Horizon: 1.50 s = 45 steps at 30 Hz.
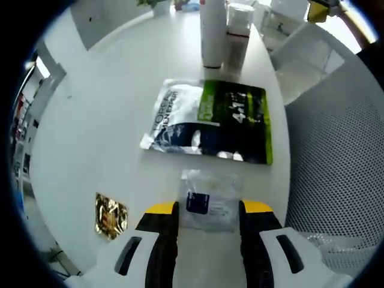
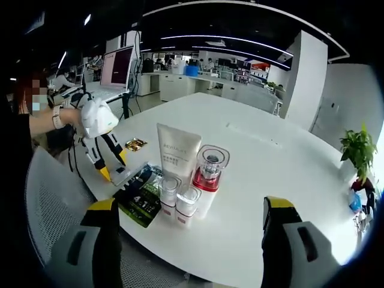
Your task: Arrange the skincare products in the storage area until every visible bottle or jar stands upright without overlapping.
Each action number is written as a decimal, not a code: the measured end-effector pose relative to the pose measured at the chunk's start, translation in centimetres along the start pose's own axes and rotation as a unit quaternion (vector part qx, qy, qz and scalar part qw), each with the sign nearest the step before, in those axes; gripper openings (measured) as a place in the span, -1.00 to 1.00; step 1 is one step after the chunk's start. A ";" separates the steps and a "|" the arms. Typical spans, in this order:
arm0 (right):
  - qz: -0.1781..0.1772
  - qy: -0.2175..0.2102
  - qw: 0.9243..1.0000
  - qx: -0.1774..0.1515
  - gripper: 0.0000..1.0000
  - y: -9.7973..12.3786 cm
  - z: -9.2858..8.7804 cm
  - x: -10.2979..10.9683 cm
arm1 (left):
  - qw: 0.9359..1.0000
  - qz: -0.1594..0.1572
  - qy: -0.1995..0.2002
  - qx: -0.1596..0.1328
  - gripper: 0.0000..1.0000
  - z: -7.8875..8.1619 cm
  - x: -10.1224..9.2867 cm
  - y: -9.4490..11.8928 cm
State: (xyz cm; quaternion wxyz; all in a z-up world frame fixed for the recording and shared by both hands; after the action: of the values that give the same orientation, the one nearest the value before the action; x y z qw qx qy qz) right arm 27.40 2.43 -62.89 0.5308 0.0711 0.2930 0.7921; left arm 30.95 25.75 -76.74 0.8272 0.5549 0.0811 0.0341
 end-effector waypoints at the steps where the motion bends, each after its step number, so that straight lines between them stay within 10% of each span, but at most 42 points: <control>1: 0.000 -0.001 1.000 -0.001 0.99 0.0 0.0 0.0 | 1.000 -0.001 -0.002 0.001 -0.26 -0.1 -0.2 0.0; 45: 0.013 0.006 1.000 0.005 0.99 -0.4 -0.2 0.5 | 0.998 -0.041 0.042 0.024 -0.54 -3.5 -3.1 1.2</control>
State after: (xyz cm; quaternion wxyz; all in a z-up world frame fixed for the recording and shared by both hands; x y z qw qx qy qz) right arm 27.41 2.94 -63.33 0.5184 0.0732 0.2995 0.7977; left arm 27.38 28.98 -76.66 0.8104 0.5686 0.1396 0.0218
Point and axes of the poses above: the point that each gripper's makers call its tool centre point, and the gripper's own axes: y roughly backward along the fingers, x roughly to its left, z roughly out of its top, the point moved 2 cm from there along y, roughly backward along the fingers, and after that the axes turned 6 degrees about -z, right-handed, at the moved point
